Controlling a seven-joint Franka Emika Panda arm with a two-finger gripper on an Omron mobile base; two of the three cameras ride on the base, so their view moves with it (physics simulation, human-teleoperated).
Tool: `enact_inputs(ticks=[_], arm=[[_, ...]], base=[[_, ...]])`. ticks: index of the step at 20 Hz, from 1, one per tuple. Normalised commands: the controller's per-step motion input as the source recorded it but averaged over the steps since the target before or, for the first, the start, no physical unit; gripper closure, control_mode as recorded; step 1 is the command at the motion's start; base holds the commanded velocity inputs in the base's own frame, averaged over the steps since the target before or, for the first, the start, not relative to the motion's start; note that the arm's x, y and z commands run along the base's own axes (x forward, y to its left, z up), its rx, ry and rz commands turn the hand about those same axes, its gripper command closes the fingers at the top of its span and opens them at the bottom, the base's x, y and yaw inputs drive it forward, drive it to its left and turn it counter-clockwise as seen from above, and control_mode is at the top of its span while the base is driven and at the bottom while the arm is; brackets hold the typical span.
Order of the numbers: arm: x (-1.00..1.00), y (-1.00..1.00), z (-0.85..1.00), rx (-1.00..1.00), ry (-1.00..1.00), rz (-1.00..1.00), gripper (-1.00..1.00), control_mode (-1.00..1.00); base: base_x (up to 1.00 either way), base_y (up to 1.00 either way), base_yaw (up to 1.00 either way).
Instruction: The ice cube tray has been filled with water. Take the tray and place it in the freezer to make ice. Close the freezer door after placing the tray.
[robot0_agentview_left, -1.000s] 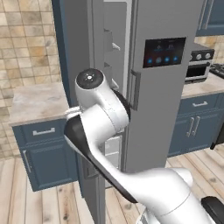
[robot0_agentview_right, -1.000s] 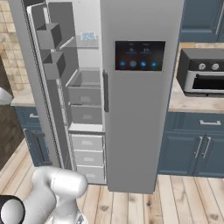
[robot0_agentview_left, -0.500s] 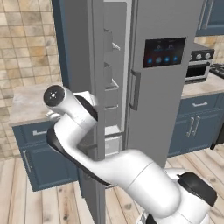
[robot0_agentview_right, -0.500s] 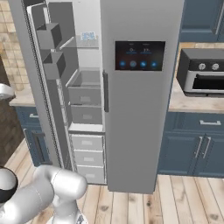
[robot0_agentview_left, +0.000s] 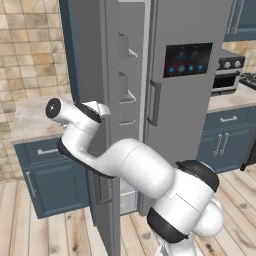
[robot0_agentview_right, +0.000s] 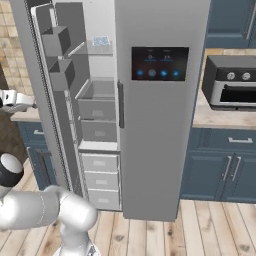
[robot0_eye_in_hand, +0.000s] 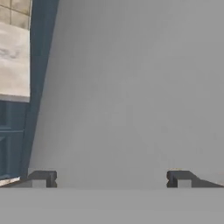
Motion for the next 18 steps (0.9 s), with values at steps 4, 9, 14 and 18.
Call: enact_inputs(ticks=[4,9,14,18], arm=[[0.4,-0.29,-0.06,-0.12,-0.03,-0.19,-1.0,-1.0],[0.0,-0.92,0.0,-0.15,-0.09,-0.25,-1.0,-1.0],[0.06,-1.0,0.0,-0.14,-0.17,-0.13,-1.0,-1.0],[0.19,-1.0,0.0,-0.05,-0.27,0.0,-1.0,-1.0]], base=[[0.0,0.0,0.0],[0.0,0.0,0.0],[0.0,0.0,0.0],[0.0,0.0,0.0]])
